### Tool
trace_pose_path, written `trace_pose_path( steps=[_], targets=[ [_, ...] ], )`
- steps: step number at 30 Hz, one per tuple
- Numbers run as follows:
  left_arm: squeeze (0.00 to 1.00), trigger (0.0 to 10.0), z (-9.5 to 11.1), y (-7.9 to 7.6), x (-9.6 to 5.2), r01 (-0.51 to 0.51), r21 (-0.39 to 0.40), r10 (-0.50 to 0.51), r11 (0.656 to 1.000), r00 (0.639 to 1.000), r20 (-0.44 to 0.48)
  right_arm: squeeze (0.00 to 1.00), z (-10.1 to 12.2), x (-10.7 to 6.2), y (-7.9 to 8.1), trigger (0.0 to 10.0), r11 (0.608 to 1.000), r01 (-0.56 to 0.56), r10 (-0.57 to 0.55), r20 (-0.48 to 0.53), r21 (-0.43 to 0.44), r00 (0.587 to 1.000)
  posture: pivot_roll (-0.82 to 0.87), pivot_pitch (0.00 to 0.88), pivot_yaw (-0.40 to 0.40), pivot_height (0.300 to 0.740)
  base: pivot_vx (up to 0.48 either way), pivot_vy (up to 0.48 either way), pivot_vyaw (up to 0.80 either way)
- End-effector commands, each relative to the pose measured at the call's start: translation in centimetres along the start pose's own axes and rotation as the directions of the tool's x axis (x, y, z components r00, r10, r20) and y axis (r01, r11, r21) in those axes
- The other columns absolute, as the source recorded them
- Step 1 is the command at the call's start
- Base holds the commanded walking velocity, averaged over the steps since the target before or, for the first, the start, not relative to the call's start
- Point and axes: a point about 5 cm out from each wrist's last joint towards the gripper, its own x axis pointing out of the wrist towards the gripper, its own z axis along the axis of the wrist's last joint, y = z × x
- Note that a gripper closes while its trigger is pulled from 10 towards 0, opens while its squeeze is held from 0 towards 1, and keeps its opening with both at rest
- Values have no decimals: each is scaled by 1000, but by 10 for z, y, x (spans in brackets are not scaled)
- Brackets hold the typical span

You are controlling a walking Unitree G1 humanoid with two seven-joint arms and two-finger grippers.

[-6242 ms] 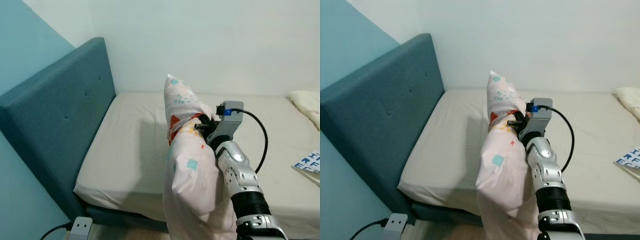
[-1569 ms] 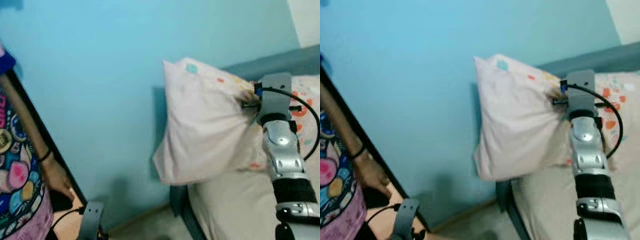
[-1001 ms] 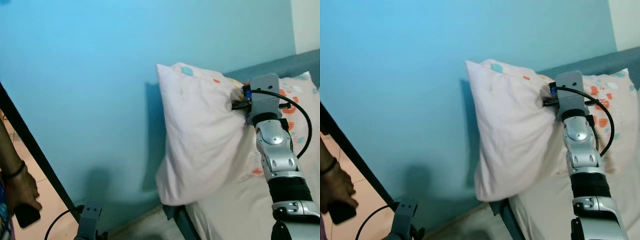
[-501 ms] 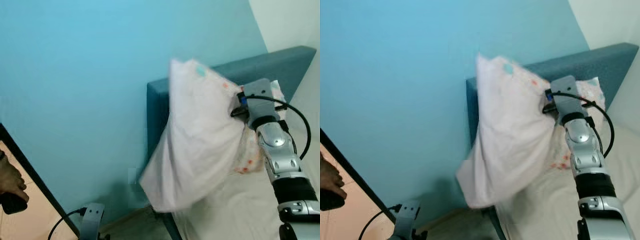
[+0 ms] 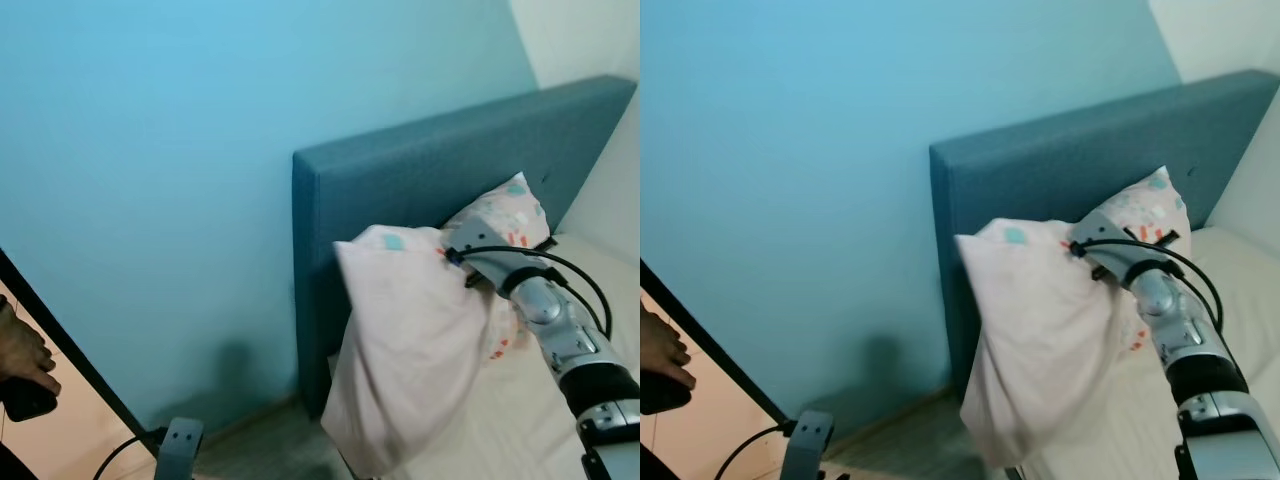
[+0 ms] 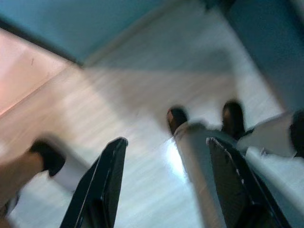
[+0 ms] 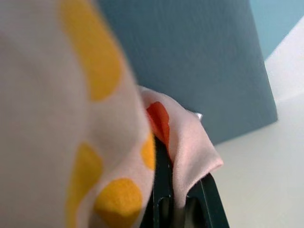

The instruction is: Clean up the room

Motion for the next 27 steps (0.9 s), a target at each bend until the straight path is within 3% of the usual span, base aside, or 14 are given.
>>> trace_pose_path(
  steps=[1, 2, 4, 7, 8, 10, 14, 17, 19, 21, 22, 25, 26, 27],
  targets=[
    [0, 10000, -15, 9, -7, -2, 16, 2, 1000, 1000, -24, 0, 23, 8, -46, 10000, 980, 181, -189, 102, 78, 977, 39, 176, -10, 740, 0, -480, 0],
    [0, 10000, -15, 9, -7, -2, 16, 2, 1000, 1000, -24, 0, 23, 8, -46, 10000, 980, 181, -189, 102, 78, 977, 39, 176, -10, 740, 0, -480, 0],
    [0, 10000, -25, 16, -13, -15, 23, 16, 1000, 999, -34, 0, 39, 12, -71, 10000, 934, 232, -281, 157, 272, 947, 39, 195, -4, 740, 0, -480, 0],
    [0, 10000, -25, 16, -13, -15, 23, 16, 1000, 999, -34, 0, 39, 12, -71, 10000, 934, 232, -281, 157, 272, 947, 39, 195, -4, 740, 0, -480, 0],
    [0, 10000, -27, 22, -15, -31, 35, 32, 999, 999, -27, 0, 70, 18, -99, 10000, 838, 201, -366, 250, 507, 897, 52, 228, 2, 740, 0, 0, 0],
    [0, 10000, -27, 22, -15, -31, 35, 32, 999, 999, -27, 0, 70, 18, -99, 10000, 838, 201, -366, 250, 507, 897, 52, 228, 2, 740, 0, 0, 0],
    [0, 10000, -25, 24, -17, -21, 59, 21, 998, 1000, 1, 0, 124, 19, -141, 10000, 678, 75, -500, 385, 731, 776, 75, 259, 1, 740, 0, 0, 0],
    [0, 10000, -26, 27, -19, -23, 65, 22, 998, 1000, 14, 0, 138, 19, -139, 10000, 753, 92, -481, 451, 651, 752, 101, 287, 0, 740, 0, 0, 0],
    [0, 10000, -29, 31, -22, -24, 70, 23, 997, 1000, 22, 0, 138, 22, -120, 10000, 848, 136, -415, 482, 512, 772, 97, 297, -3, 740, 0, 0, 0],
    [0, 10000, -29, 31, -22, -24, 70, 23, 997, 1000, 22, 0, 138, 22, -120, 10000, 848, 136, -415, 482, 512, 772, 97, 297, -3, 740, 0, 0, 0],
    [0, 10000, -41, 34, -29, -24, 78, 24, 997, 1000, 4, 0, 127, 25, -68, 10000, 941, 109, -267, 500, 322, 824, 88, 317, -5, 740, 0, 0, 0],
    [0, 10000, -50, 33, -33, -20, 87, 21, 996, 1000, -12, 0, 113, 23, -23, 10000, 969, 34, -155, 494, 246, 856, 90, 325, -11, 740, 0, 0, 0],
    [0, 10000, -50, 33, -33, -20, 87, 21, 996, 1000, -12, 0, 113, 23, -23, 10000, 969, 34, -155, 494, 246, 856, 90, 325, -11, 740, 0, 0, 0],
    [0, 10000, -53, 32, -34, -19, 87, 20, 996, 1000, -15, 0, 99, 18, 5, 10000, 970, -31, -89, 471, 241, 878, 103, 331, -14, 740, 0, 0, 0]
  ],
)
